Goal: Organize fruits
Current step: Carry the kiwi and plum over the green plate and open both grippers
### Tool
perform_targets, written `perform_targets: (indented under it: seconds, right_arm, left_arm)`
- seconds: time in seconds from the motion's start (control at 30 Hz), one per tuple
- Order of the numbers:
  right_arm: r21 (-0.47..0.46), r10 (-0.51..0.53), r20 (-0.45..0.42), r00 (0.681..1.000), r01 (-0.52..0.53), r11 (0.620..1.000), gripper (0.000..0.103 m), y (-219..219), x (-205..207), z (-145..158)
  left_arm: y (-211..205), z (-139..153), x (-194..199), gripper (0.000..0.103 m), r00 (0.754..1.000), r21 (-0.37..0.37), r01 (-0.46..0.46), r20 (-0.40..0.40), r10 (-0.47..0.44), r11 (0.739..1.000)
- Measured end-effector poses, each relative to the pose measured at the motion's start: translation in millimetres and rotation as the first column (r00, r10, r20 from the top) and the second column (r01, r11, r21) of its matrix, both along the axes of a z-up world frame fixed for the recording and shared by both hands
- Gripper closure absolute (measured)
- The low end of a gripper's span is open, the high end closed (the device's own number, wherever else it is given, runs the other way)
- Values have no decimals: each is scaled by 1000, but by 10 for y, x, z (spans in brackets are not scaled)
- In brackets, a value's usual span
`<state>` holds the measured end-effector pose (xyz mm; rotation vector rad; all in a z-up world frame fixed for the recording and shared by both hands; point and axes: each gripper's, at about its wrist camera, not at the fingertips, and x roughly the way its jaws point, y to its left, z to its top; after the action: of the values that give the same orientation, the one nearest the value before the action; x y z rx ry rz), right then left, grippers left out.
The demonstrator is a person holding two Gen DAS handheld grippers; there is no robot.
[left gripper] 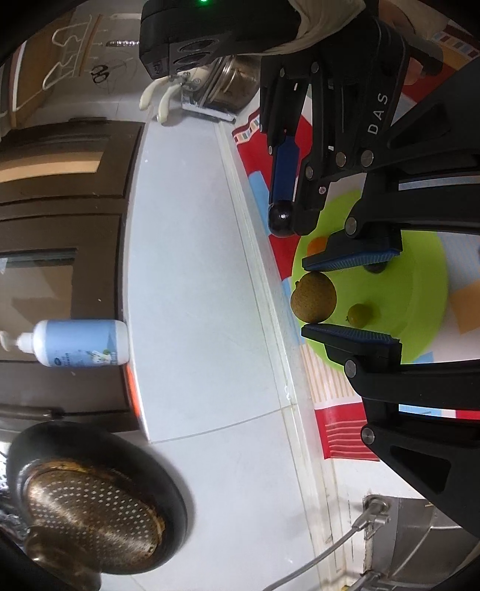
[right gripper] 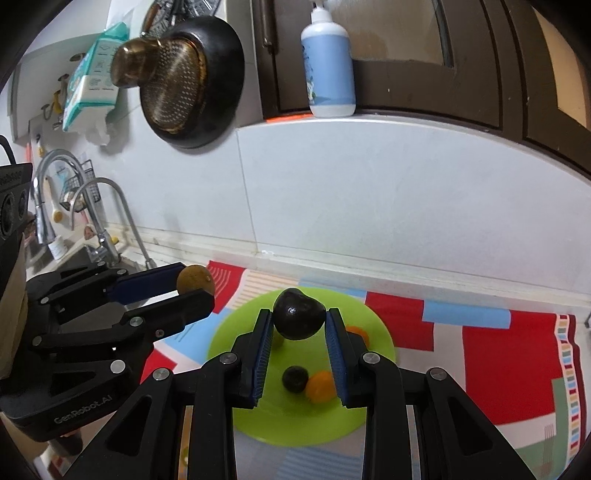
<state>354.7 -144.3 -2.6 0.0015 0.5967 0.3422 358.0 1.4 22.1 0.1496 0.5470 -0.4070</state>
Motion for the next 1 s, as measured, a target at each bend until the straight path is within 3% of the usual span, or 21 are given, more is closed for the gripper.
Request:
perform_targets:
  seconds: [0.57, 0.83, 1.0]
  right_arm:
    - [-5, -2, -128, 992, 2, 1000, 73, -12, 780, -573]
    - [-8, 0, -156, 988, -1, 1000, 73, 6, 942, -720]
    - [-12, -13, -165, 986, 11, 1000, 72, -9, 989, -750]
  left_arm:
    - [-41, -558, 787, 74, 989, 26, 1, -147, 3, 1000]
    - [-74, -752, 993, 74, 982, 44, -1, -190, 10, 999]
    - [-60, -752, 1019, 62, 982, 41, -15, -190, 22, 999]
